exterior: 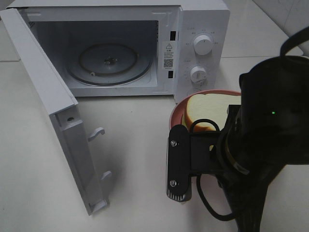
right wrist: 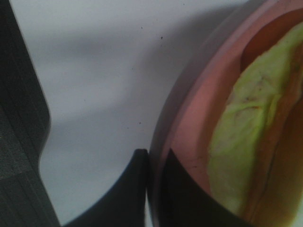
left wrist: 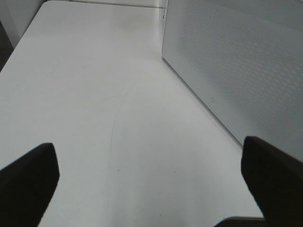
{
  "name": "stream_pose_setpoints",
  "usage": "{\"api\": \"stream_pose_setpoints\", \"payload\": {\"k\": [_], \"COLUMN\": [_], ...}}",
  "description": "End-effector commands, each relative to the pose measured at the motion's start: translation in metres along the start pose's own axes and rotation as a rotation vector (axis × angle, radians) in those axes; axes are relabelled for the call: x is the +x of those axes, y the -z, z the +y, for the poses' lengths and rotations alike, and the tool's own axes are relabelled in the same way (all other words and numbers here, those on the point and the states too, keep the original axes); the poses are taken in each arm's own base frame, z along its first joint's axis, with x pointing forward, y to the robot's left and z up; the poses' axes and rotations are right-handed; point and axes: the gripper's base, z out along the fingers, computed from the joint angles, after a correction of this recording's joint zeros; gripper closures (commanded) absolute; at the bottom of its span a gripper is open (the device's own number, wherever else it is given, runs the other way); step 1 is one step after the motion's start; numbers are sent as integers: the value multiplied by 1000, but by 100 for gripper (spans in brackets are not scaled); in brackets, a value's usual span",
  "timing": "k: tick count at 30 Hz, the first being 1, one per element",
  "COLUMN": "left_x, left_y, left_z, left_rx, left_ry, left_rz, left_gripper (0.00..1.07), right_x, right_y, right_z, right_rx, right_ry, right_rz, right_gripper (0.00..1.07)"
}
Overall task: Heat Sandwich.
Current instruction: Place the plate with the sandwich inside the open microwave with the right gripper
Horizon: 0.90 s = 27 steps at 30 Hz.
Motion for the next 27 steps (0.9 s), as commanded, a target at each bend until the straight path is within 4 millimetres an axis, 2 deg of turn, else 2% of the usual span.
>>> {"api": "stream_pose_setpoints", "payload": {"k": [1, 8, 16, 20, 21, 27], "left_x": [1, 1, 1, 1, 1, 1], "left_y": [2, 2, 2, 2, 2, 2], "left_z": [0, 0, 0, 0, 0, 0], "left_rx": [9, 9, 9, 9, 9, 9], "left_ry": [0, 0, 0, 0, 0, 0], "left_rz": [-24, -24, -24, -24, -24, -24], "left_gripper": [9, 9, 9, 9, 9, 9], "right_x": [-1, -3, -7, -8, -8, -2], "right_y": [1, 1, 2, 2, 1, -4], "right_z": [-2, -2, -2, -4, -6, -17], "right_rx": [30, 37, 45, 60, 67, 68], "right_ry": [95, 213, 201, 280, 333, 375], "right_rz": [-28, -49, -94, -102, -101, -107], "right_gripper": [107, 107, 107, 107, 107, 107]}}
